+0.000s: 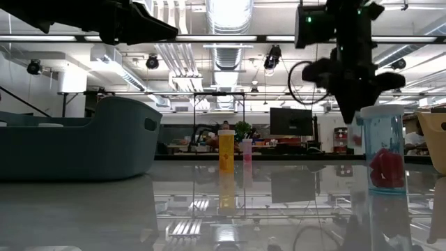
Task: Pick and place medicine bottles into bin by pill shape (circle, oval)
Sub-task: Put the blue bottled capsules into the yellow bin
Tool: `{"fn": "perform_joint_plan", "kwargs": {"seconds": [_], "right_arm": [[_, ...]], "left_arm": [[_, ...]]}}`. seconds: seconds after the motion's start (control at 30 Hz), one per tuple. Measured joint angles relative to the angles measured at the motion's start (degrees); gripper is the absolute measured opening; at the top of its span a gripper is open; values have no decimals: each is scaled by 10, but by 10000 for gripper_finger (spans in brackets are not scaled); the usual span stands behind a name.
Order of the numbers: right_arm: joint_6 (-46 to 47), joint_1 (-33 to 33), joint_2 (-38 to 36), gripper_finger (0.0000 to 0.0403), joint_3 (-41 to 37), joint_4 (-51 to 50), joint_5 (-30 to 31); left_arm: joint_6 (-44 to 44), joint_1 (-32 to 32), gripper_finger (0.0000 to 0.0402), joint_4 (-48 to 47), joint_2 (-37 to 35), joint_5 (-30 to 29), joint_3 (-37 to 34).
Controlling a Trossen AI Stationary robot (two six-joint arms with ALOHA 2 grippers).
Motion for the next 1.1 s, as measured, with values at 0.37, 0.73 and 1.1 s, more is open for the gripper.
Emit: {"fn": "perform_joint_plan", "kwargs": {"seconds": [0.37, 0.73, 1.1], "right_arm": [[91, 112, -6, 109, 91, -60, 0], [218, 236, -8, 110, 143, -107, -1], [273, 298, -10, 110, 201, -236, 6]], "left_arm": [[0, 0, 184, 0, 0, 0, 0], [0, 0, 184, 0, 0, 0, 0], [0, 0, 184, 0, 0, 0, 0]]}}
